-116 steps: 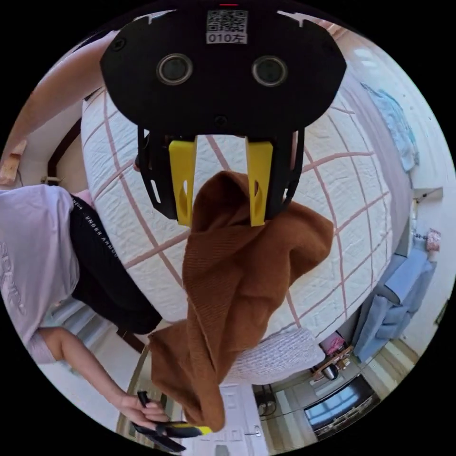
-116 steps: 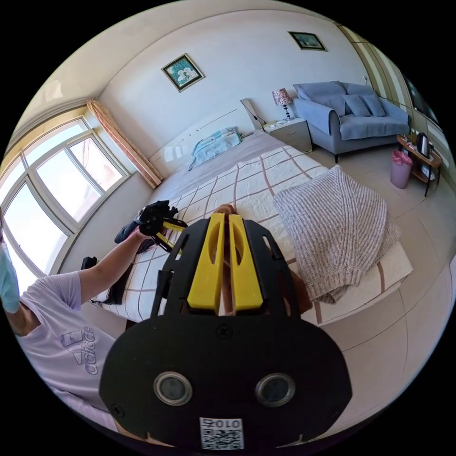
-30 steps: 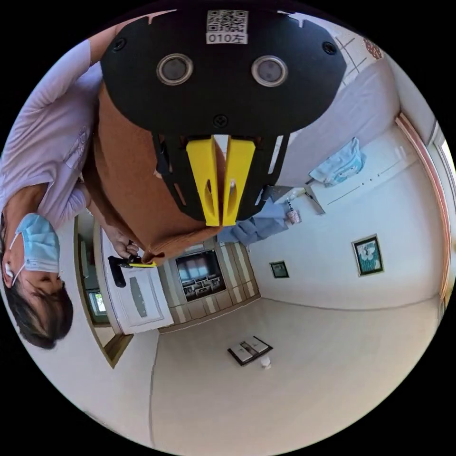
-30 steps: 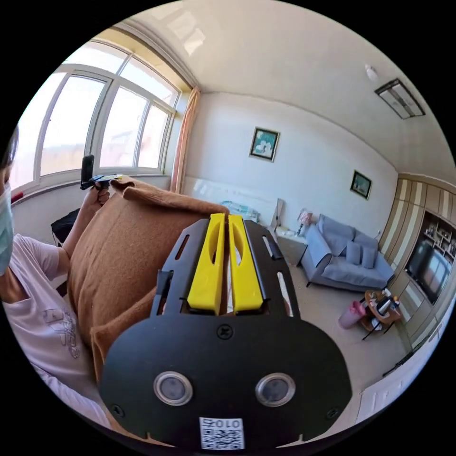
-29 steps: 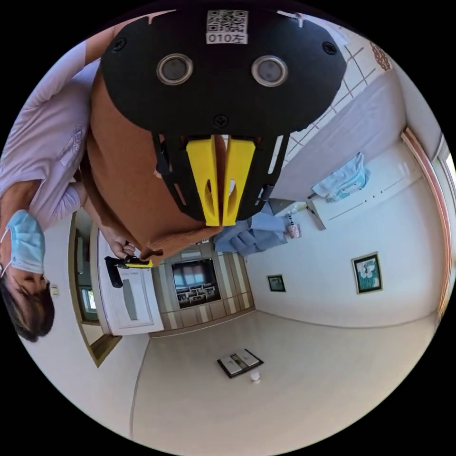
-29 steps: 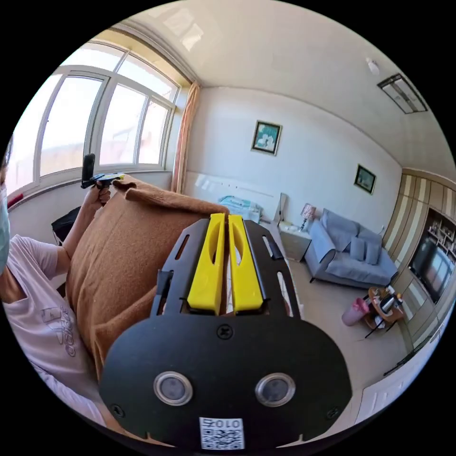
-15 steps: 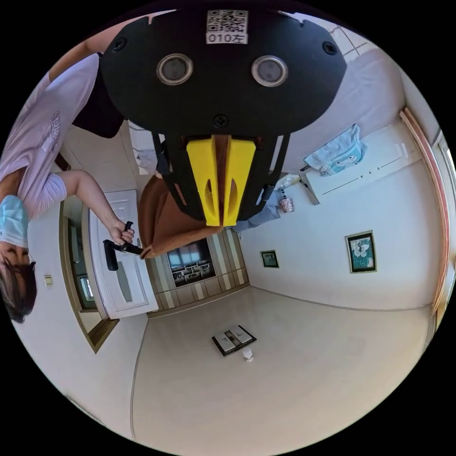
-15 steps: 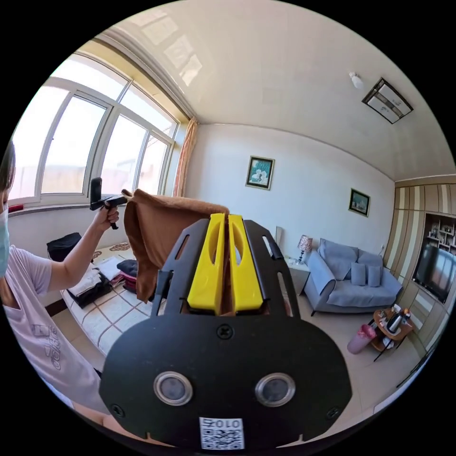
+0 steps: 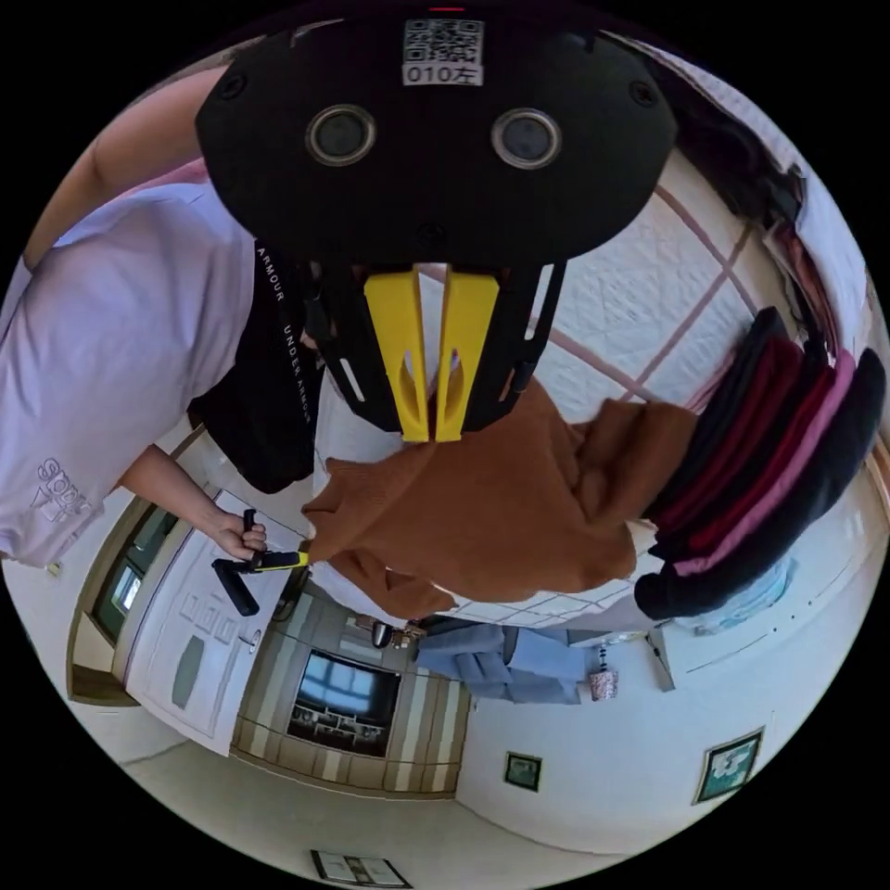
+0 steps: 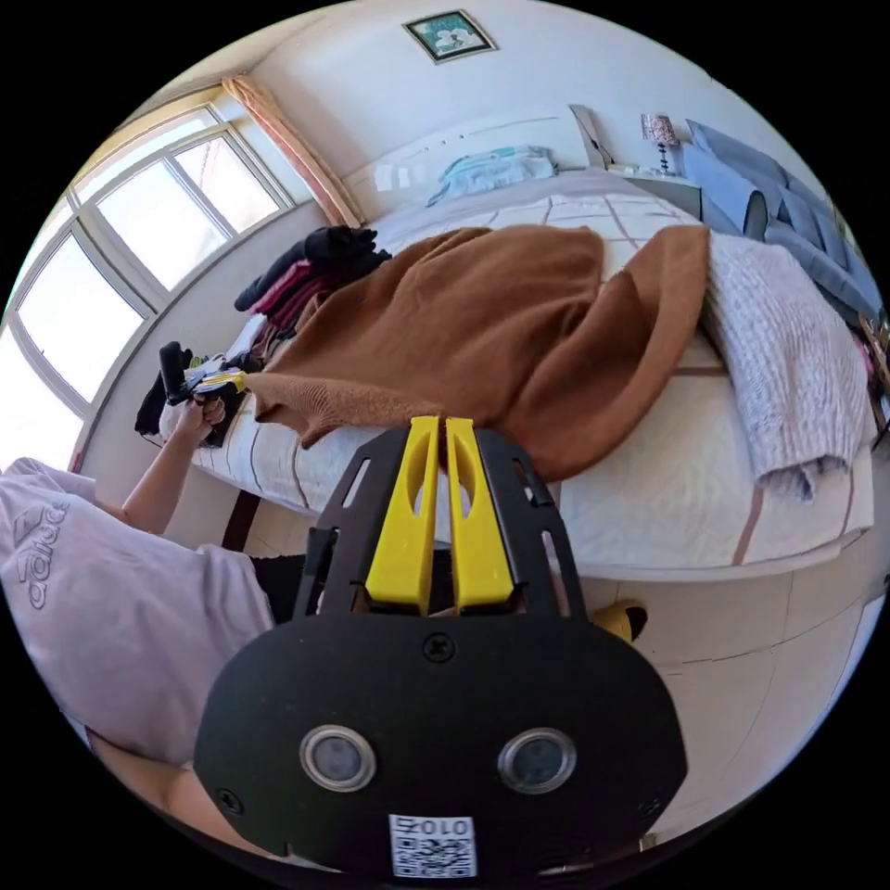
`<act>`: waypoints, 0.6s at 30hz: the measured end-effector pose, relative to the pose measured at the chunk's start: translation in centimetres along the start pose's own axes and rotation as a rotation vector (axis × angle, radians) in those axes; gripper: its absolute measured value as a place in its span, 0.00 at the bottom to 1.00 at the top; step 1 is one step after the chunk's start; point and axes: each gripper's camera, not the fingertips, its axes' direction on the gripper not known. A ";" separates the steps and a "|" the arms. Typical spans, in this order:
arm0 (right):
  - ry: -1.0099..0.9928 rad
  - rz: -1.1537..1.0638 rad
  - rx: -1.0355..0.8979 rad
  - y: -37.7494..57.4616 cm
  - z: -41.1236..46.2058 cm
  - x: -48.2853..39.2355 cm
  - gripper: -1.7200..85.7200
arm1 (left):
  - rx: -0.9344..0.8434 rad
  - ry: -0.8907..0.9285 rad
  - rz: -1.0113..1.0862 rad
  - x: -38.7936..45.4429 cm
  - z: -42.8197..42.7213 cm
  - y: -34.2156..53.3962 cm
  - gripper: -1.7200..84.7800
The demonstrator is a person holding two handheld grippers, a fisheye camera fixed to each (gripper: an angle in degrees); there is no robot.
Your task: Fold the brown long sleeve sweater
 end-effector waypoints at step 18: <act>0.031 -0.006 -0.026 4.8 -0.2 6.0 0.06 | -0.102 0.136 0.066 10.4 7.8 1.1 0.02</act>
